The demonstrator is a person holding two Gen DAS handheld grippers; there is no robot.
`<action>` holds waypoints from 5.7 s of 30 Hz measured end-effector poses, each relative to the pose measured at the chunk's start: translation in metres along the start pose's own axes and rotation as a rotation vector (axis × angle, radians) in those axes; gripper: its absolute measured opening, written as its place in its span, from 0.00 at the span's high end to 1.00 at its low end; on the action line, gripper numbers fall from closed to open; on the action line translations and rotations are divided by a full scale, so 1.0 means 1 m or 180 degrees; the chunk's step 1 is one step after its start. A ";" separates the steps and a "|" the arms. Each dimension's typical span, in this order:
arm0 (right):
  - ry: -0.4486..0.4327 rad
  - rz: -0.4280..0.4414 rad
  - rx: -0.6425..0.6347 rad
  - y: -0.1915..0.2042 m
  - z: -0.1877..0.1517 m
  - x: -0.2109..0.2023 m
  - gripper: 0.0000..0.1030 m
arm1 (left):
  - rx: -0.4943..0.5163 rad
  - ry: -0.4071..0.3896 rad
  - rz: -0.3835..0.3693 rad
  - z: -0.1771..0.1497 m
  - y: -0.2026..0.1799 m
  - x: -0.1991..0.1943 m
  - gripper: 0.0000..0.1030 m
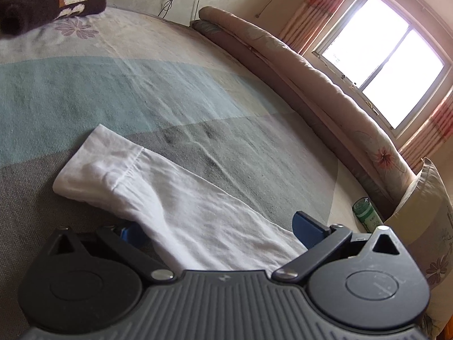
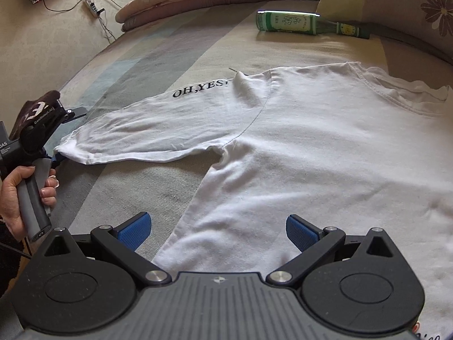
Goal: Fold clothes
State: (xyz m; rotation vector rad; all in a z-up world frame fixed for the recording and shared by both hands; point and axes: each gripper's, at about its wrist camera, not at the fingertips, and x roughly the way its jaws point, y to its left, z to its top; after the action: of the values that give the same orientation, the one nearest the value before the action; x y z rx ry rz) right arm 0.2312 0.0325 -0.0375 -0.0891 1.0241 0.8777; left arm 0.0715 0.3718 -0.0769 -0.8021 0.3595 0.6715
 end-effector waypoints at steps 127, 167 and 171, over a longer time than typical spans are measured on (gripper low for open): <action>-0.0057 -0.0415 0.0540 -0.094 -0.180 -0.205 0.00 | 0.0284 0.0397 -0.1585 -0.147 -0.314 -0.020 0.01; 0.0053 -0.0542 0.0748 -0.129 -0.188 -0.204 0.00 | 0.0946 0.0864 -0.1856 -0.270 -0.414 0.014 0.01; 0.0045 -0.0546 0.0782 -0.131 -0.188 -0.203 0.00 | 0.1175 0.0912 -0.1859 -0.276 -0.414 0.012 0.01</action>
State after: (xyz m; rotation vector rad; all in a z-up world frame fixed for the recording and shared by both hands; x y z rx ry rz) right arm 0.1421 -0.2600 -0.0255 0.0242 1.1130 0.5920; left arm 0.3458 -0.0422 -0.0399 -0.6036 0.4649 -0.0614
